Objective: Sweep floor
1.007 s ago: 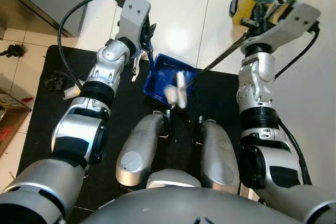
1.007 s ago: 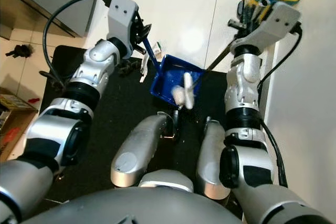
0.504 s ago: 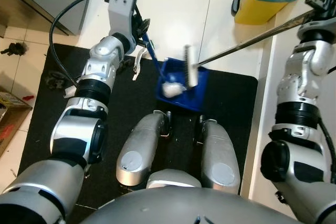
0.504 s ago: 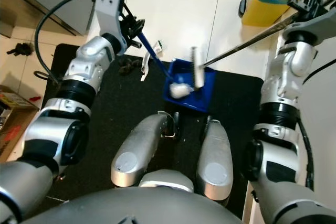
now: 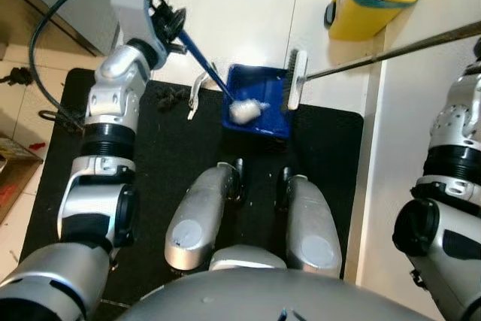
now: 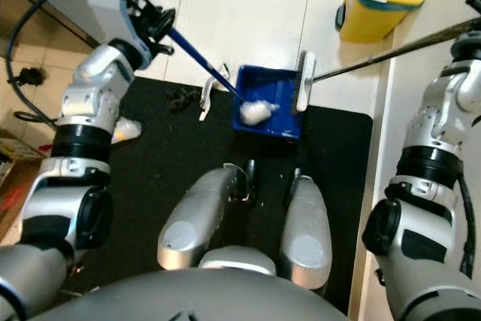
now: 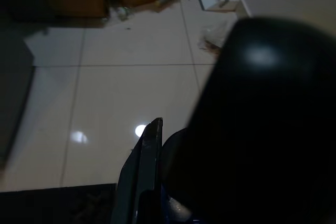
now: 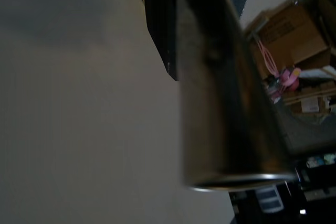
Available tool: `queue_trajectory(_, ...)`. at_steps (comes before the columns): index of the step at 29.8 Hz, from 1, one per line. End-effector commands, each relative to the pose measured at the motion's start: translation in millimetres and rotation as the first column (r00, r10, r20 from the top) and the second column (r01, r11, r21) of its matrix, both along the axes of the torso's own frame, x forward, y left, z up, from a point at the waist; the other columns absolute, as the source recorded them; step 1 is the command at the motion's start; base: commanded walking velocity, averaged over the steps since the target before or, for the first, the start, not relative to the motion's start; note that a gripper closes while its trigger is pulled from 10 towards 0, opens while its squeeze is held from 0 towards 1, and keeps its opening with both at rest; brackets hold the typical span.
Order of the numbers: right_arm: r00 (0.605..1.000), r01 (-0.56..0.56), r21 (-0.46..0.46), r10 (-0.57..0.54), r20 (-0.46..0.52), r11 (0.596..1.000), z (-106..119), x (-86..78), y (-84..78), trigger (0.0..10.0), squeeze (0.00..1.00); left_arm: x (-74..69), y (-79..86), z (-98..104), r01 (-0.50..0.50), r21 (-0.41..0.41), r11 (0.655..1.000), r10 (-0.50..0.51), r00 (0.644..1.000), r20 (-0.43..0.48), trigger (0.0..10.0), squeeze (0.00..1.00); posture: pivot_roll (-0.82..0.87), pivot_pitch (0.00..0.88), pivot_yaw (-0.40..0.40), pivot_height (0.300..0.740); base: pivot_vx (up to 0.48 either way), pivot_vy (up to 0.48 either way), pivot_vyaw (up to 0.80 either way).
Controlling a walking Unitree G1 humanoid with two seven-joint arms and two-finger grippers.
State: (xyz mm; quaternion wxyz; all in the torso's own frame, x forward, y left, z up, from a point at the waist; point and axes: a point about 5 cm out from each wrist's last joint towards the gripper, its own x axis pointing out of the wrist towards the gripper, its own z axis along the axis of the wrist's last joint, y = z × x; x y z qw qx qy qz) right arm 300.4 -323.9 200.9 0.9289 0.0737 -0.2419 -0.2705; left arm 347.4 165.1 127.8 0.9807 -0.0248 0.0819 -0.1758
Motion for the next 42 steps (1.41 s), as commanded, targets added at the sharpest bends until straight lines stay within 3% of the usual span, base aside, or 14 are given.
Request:
queue_trajectory(1, 0.999, 0.031, -0.028, -0.03, 0.016, 0.999, 4.1, -4.4, -5.6, 10.0, 0.0, -4.9, 3.5, -5.0, -0.003, 0.021, 1.0, 0.003, 1.0, -0.015, 10.0, 0.0, 0.16, 0.055, 0.08, 0.74, 0.0, 0.0, 0.0)
queue_trajectory(3, 1.0, 0.023, -0.018, -0.024, -0.001, 1.0, -1.7, -3.8, -3.8, 10.0, 0.0, -13.4, 4.7, -17.7, -0.024, 0.045, 0.999, 0.026, 0.998, -0.049, 10.0, 0.0, 0.16, 0.032, 0.082, 0.74, 0.0, 0.0, 0.0)
queue_trajectory(9, 0.999, 0.025, -0.027, -0.026, -0.027, 0.999, -7.5, -3.4, -2.7, 10.0, 0.0, -18.4, 7.0, -23.5, -0.05, 0.047, 0.998, 0.053, 0.996, -0.065, 10.0, 0.0, 0.16, 0.013, 0.079, 0.74, 0.0, 0.0, 0.0)
queue_trajectory(11, 0.989, -0.025, -0.129, 0.006, -0.146, 0.991, -23.6, 1.1, 5.2, 10.0, 0.0, -21.1, 13.5, -20.0, -0.095, 0.022, 0.995, 0.097, 0.994, -0.055, 10.0, 0.0, 0.17, 0.0, 0.066, 0.74, 0.0, 0.0, 0.0)
queue_trajectory(12, 0.989, -0.025, -0.129, 0.006, -0.146, 0.991, -23.6, 1.1, 5.2, 10.0, 0.0, -21.1, 13.5, -20.0, -0.095, 0.022, 0.995, 0.097, 0.994, -0.055, 10.0, 0.0, 0.17, 0.0, 0.066, 0.74, 0.0, 0.0, 0.0)
queue_trajectory(14, 0.964, -0.12, -0.209, 0.064, -0.257, 0.971, -41.3, 5.6, 19.2, 10.0, 0.0, -21.9, 18.7, -13.2, -0.129, 0.005, 0.992, 0.129, 0.991, -0.031, 10.0, 0.0, 0.18, 0.0, 0.056, 0.74, 0.0, 0.0, 0.0)
queue_trajectory(16, 0.938, -0.214, -0.195, 0.145, -0.316, 0.957, -57.1, 9.0, 37.5, 10.0, 0.0, -20.5, 23.2, -3.8, -0.156, -0.011, 0.988, 0.156, 0.988, 0.001, 10.0, 0.0, 0.18, 0.0, 0.047, 0.74, 0.0, 0.0, 0.0)
queue_trajectory(17, 0.938, -0.214, -0.195, 0.145, -0.316, 0.957, -57.1, 9.0, 37.5, 10.0, 0.0, -20.5, 23.2, -3.8, -0.156, -0.011, 0.988, 0.156, 0.988, 0.001, 10.0, 0.0, 0.18, 0.0, 0.047, 0.74, 0.0, 0.0, 0.0)
queue_trajectory(18, 0.921, -0.264, -0.165, 0.197, -0.336, 0.95, -66.3, 11.1, 51.0, 10.0, 0.0, -19.0, 25.8, 3.4, -0.174, -0.025, 0.984, 0.175, 0.984, 0.025, 10.0, 0.0, 0.18, 0.0, 0.044, 0.74, 0.0, 0.0, 0.0)
queue_trajectory(27, 0.903, -0.313, -0.021, 0.29, -0.316, 0.95, -78.5, 24.5, 81.9, 10.0, 0.0, -15.0, 20.4, 21.9, -0.207, -0.131, 0.969, 0.217, 0.974, 0.067, 10.0, 0.0, 0.19, 0.0, 0.029, 0.74, 0.0, 0.0, 0.0)
queue_trajectory(32, 0.902, -0.325, -0.019, 0.304, -0.307, 0.945, -76.8, 33.5, 97.0, 10.0, 0.0, -19.2, 3.8, 11.4, -0.207, -0.191, 0.96, 0.209, 0.978, -0.008, 10.0, 0.0, 0.19, 0.0, 0.032, 0.74, 0.0, 0.0, 0.0)
queue_trajectory(42, 0.904, -0.333, -0.017, 0.315, -0.289, 0.943, -73.2, 38.6, 105.5, 10.0, 0.0, -23.9, -9.8, 7.6, -0.205, -0.196, 0.959, 0.203, 0.979, -0.028, 10.0, 0.0, 0.19, 0.0, 0.026, 0.74, 0.0, 0.0, 0.0)
